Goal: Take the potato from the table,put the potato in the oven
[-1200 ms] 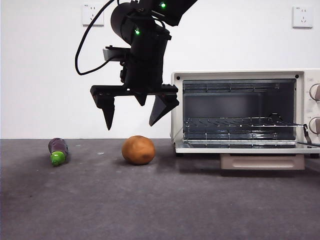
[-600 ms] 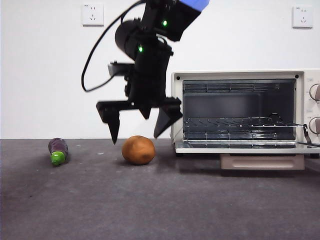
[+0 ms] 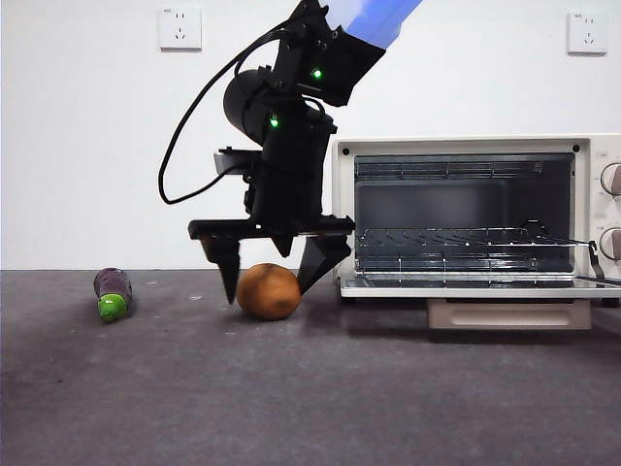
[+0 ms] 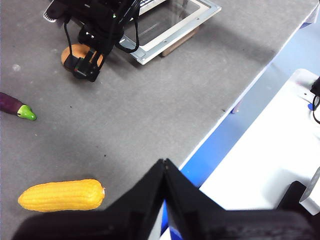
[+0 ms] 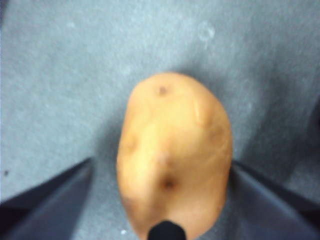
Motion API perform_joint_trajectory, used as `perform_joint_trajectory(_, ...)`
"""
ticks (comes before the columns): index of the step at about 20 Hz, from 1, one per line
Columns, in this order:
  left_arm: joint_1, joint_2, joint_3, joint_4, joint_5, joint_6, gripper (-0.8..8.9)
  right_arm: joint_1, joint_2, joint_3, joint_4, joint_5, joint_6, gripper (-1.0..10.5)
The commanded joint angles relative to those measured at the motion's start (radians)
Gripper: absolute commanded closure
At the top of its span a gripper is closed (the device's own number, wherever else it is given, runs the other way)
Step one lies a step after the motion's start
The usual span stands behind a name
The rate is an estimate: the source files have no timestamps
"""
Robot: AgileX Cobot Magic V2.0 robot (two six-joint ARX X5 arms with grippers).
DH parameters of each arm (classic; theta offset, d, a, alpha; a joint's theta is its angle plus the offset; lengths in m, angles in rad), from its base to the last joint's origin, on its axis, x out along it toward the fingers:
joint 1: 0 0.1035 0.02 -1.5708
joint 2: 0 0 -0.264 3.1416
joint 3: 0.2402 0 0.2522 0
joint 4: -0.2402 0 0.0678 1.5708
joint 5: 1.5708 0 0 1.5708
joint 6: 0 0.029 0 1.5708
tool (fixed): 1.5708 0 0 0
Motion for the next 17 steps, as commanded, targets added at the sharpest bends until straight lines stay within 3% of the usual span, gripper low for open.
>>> perform_joint_trajectory(1, 0.002, -0.003, -0.009, 0.004, 0.000, -0.010, 8.18, 0.002, 0.025, 0.002, -0.012, 0.002, 0.020, 9.0)
perform_joint_trajectory(4, 0.002, -0.003, -0.009, 0.004, 0.000, -0.010, 8.18, 0.004, 0.022, 0.013, -0.029, 0.001, 0.033, 9.2)
perform_joint_trajectory(9, 0.002, -0.003, -0.009, 0.004, -0.013, -0.009, 8.18, 0.015, 0.022, 0.254, -0.348, -0.008, 0.068, 9.1)
perform_joint_trajectory(14, 0.002, -0.003, -0.009, 0.004, -0.014, -0.009, 8.18, 0.029, 0.022, 0.464, -0.559, 0.001, 0.025, 9.1)
perform_joint_trajectory(17, 0.002, -0.003, -0.009, 0.004, -0.015, -0.008, 8.18, 0.029, 0.022, 0.511, -0.703, 0.055, -0.012, 9.1)
